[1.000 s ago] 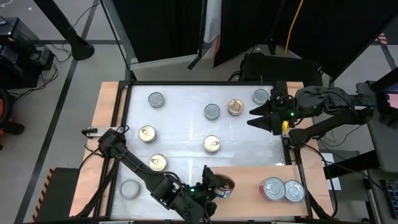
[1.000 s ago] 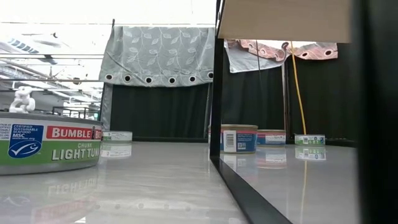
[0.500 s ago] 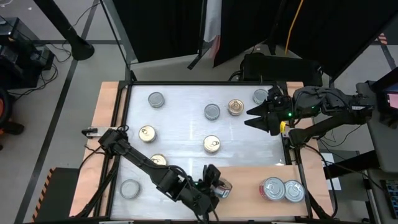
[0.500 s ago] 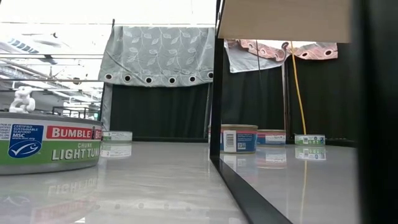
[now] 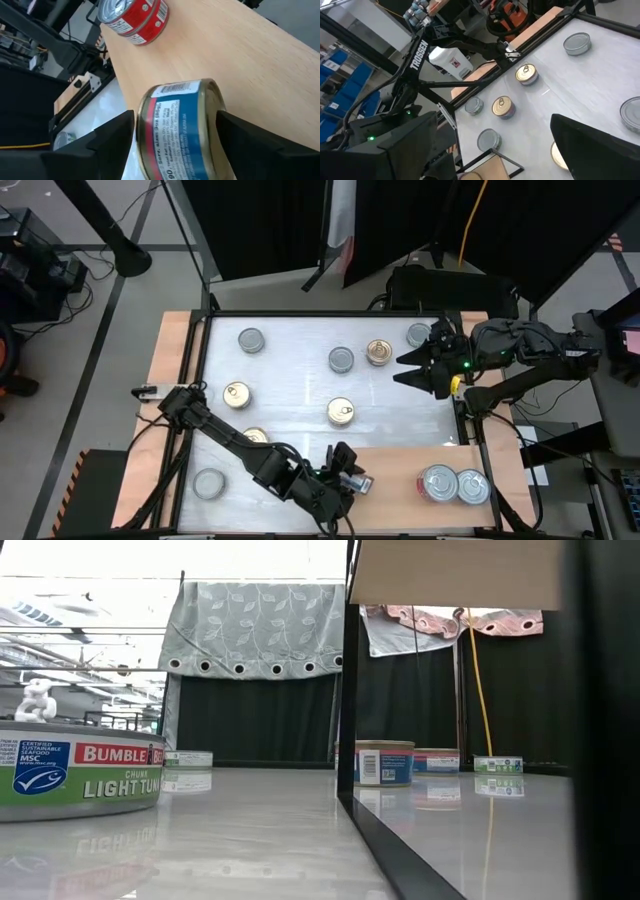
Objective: Stack canned seafood by type on shelf
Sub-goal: Put the blue-pink tuna can on the shelf
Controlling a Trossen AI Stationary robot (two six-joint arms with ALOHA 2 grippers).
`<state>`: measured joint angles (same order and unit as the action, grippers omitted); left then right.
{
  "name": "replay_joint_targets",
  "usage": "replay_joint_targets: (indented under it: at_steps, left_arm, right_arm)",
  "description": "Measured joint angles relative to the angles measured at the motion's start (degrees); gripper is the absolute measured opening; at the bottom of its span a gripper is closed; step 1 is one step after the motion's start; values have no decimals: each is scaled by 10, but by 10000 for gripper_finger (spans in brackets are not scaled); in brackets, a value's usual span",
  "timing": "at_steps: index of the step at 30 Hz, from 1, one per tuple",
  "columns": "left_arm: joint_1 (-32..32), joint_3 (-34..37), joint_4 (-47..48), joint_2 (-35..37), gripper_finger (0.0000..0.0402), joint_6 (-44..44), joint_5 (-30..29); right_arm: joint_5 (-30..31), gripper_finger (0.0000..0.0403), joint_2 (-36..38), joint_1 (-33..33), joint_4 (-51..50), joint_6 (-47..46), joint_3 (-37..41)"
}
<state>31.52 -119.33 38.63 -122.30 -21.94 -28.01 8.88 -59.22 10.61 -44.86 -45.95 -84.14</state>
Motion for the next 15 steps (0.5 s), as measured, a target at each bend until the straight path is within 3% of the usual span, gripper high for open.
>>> replay_joint_targets:
  at_steps: [15]
  left_arm:
    - [1,0,-3,8,283,-7,-4]
  right_arm:
    - [0,380,0,0,-9,6,0]
